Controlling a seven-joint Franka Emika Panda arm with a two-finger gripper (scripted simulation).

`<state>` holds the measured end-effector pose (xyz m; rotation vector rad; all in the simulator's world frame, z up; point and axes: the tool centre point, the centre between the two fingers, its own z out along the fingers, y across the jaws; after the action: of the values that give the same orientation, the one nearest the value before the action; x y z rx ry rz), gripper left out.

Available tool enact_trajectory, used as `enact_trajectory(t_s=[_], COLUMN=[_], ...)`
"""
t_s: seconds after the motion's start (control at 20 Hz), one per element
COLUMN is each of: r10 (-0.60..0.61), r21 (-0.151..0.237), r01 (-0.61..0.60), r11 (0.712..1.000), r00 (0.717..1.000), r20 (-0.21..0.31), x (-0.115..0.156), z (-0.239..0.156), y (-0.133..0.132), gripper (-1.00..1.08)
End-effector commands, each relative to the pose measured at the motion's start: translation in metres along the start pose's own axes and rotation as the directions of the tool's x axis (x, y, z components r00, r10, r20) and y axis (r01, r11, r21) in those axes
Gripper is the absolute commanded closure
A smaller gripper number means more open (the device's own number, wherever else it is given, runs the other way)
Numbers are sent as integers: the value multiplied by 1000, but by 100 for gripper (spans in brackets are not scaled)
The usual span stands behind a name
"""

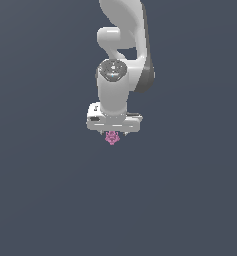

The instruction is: Pick up the object and move it to a goal position.

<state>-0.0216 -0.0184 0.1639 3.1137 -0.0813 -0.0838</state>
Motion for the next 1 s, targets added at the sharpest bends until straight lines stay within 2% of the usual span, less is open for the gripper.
enact_trajectory(t_s=[0.0,0.25,0.45,0.65,0.95], r10=[31,124,225,342,503], r21=[3,10,19,29,42], r01=[-31,-124,-225,-342,-502], r11=[1000,992,974,939,864], r00=[1000,992,974,939,864], r20=[-2,-7,-11,-15,-19], x=[-2,-9,-17,-26,-41], z=[4,15,27,40,59], y=[0,1,3,5,9], gripper=[-92,-92,-92,-92,-92])
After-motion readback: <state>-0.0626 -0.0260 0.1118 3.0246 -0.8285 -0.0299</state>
